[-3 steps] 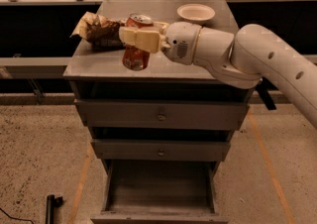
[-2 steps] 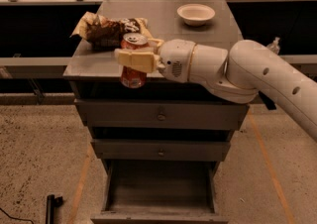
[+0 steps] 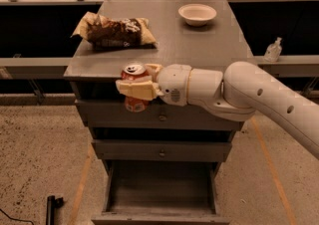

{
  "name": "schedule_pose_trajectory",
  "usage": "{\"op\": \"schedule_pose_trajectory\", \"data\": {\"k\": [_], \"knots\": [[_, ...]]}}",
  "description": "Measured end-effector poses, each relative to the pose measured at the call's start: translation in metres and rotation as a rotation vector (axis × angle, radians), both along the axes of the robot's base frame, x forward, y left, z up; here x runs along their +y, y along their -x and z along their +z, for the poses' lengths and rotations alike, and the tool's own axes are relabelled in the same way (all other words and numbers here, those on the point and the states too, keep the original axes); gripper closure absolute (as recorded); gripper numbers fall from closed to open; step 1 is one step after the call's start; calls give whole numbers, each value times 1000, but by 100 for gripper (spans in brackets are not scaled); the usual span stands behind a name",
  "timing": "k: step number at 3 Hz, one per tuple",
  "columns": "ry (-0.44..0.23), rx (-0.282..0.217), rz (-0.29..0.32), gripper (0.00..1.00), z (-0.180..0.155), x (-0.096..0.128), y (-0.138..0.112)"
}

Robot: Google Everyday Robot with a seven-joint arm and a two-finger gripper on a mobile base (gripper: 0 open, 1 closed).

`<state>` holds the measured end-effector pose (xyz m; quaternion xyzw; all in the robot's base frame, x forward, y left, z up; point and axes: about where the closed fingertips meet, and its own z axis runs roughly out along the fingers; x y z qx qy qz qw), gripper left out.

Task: Place coke can into bottom drawer

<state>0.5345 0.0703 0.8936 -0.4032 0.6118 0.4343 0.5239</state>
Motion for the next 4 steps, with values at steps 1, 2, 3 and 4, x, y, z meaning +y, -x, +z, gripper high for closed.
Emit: {"op": "schedule_pose_trajectory", "data": {"k": [1,2,3,4], "knots": [[21,-11,5,100,-2,5,1],[41,-28,49,100,-39,8,4],[63,-90,153,100,-97,2,17],[112,-148,222,100,-134,-2,29]]}}
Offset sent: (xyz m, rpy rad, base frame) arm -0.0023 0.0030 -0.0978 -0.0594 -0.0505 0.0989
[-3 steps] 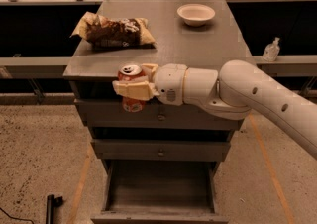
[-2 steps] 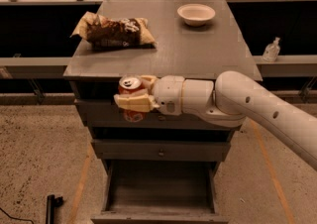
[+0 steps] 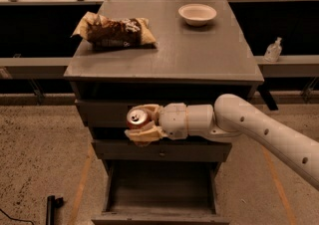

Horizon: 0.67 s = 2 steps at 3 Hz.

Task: Place coke can into bottom drawer

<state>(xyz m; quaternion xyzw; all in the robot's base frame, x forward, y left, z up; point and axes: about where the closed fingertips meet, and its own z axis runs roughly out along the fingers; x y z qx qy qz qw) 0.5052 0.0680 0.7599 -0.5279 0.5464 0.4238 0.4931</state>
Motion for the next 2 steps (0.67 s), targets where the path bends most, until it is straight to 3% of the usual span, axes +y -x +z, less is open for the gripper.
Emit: {"op": "schedule_pose_trajectory", "data": {"k": [1,2], "knots": [[68,-56,-5,100,-44,-12,16],[140,-30,-59,100,-110,-24,37]]}}
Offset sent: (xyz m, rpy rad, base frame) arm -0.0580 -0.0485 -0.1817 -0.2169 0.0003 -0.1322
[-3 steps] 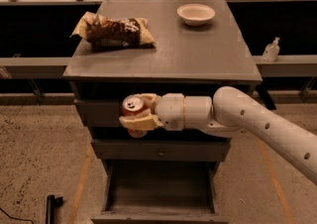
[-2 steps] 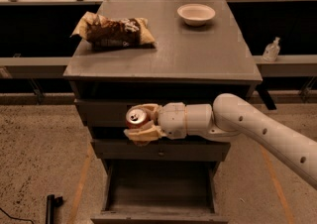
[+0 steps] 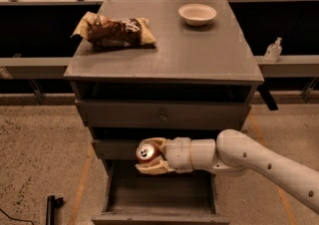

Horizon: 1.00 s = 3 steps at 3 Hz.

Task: Place coke can into bottom drawer

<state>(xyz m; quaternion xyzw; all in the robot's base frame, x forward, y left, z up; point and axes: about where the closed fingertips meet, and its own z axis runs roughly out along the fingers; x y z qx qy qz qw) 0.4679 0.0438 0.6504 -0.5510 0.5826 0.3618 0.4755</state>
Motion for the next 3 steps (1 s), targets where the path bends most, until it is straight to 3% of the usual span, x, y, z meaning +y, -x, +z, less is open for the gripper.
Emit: {"op": "schedule_pose_trajectory", "data": {"k": [1,3], "knots": [[0,0,0,100,0,0,0],[-103,15,-41,100,-98,22,10]]}}
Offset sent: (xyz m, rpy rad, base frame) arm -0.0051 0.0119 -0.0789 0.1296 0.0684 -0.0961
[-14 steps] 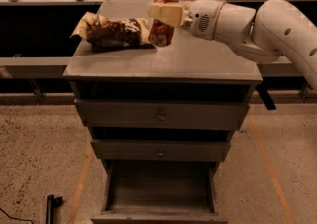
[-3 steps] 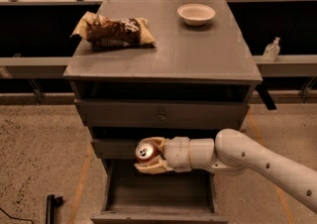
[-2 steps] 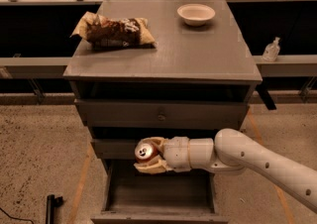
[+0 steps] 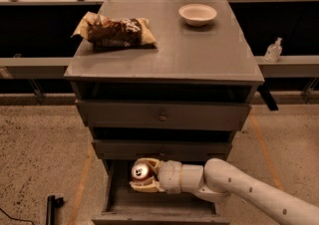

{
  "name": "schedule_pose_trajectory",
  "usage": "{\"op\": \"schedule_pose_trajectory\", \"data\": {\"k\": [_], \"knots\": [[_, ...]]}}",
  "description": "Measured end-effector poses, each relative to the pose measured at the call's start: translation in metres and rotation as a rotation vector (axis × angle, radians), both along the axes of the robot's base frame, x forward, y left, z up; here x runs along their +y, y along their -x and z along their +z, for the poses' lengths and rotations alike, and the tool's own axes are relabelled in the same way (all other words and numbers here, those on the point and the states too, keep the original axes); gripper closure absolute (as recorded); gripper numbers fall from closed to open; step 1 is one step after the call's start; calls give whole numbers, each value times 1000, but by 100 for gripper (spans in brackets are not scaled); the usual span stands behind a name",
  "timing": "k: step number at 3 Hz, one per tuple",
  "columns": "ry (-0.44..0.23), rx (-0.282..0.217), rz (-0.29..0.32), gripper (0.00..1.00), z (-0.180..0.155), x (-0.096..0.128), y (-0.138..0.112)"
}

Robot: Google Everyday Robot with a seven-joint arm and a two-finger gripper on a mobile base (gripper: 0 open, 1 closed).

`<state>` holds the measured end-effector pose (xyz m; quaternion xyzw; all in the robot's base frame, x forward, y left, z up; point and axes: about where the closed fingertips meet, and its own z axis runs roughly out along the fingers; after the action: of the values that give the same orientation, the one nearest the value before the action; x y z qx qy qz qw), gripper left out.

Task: Place coke can into bottom drawer

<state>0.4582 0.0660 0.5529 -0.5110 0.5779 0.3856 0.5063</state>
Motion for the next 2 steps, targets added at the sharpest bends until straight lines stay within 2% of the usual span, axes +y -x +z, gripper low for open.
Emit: {"op": "schedule_pose_trajectory", "data": {"k": [1,2], "knots": [[-29,-27,44,100,-58,11,0],[-54,-26,72,100,-123,16,-10]]}}
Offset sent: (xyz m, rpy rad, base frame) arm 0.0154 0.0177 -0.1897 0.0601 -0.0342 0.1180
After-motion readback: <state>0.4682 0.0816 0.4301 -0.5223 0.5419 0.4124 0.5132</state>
